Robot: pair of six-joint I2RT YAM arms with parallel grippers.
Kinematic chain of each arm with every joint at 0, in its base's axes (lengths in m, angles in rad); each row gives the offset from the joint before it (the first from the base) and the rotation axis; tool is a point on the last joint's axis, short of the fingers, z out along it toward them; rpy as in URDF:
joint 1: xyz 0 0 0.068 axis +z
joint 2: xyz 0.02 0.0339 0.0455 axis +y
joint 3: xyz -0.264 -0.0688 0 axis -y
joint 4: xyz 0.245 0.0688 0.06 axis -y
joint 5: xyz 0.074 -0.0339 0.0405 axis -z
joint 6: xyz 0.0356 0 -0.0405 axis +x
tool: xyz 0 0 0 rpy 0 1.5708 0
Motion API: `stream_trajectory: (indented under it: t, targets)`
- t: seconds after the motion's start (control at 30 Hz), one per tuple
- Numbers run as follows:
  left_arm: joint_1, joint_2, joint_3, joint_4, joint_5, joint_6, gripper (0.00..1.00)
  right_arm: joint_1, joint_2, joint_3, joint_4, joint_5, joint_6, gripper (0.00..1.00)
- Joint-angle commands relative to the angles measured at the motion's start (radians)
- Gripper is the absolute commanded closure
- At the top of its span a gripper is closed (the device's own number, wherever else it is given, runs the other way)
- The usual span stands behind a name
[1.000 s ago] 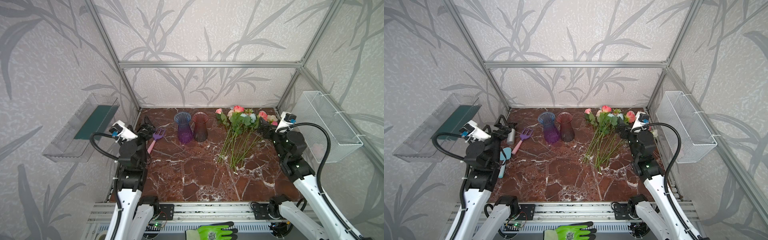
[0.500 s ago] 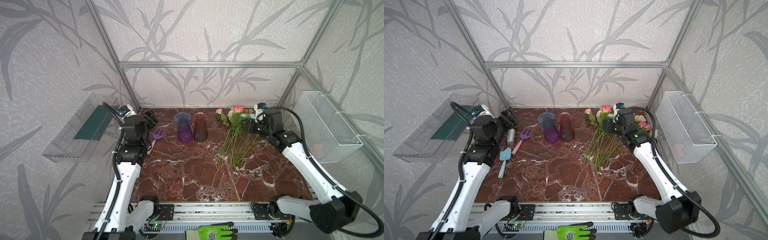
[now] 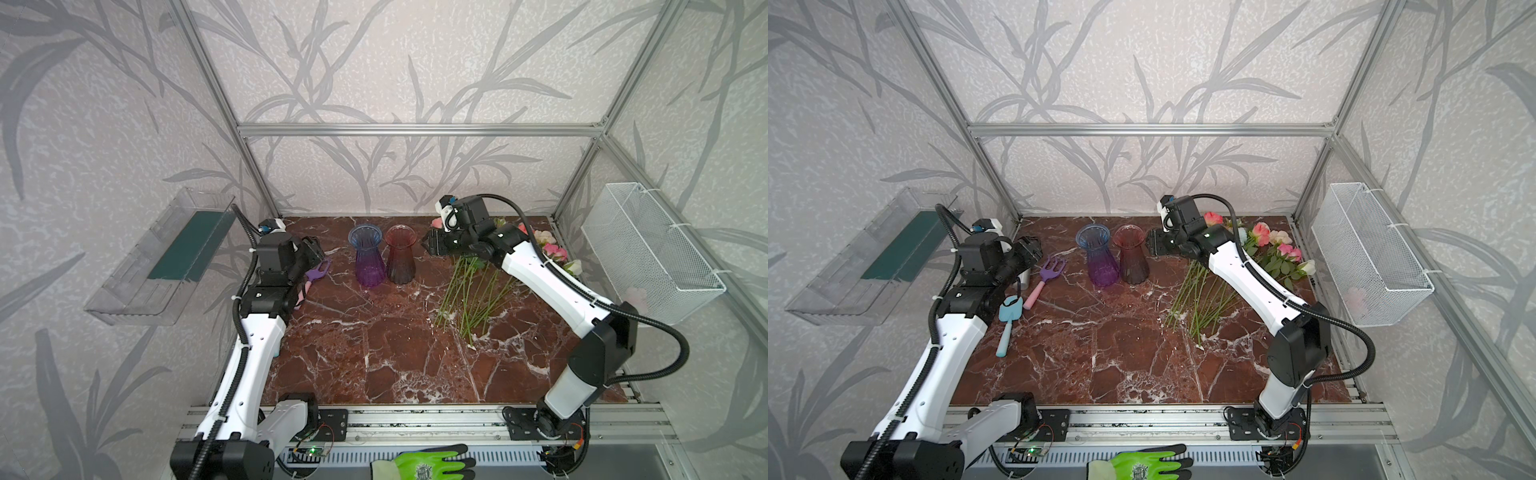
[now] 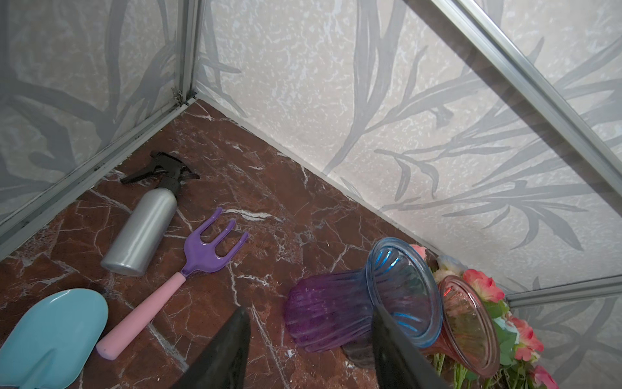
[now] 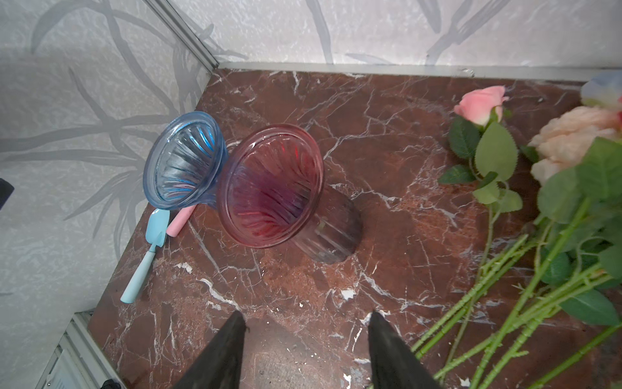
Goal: Arrange flowers in a vase
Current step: Pick up the vase from the top-center of the table.
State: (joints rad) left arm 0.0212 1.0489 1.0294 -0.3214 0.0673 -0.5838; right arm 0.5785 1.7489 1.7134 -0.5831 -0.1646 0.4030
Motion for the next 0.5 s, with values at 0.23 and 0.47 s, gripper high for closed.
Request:
stream_trajectory:
  t: [0.23,0.47]
  targets:
    - [0.003,0.0,-0.04,0.054,0.089,-0.033,0.44,0.013,0.183,0.206,-0.075,-0.015,0.047,0.49]
    - [0.005,-0.011,-0.047,0.065,0.09,-0.039,0.45,0.012,0.33,0.389,-0.143,-0.007,0.074,0.58]
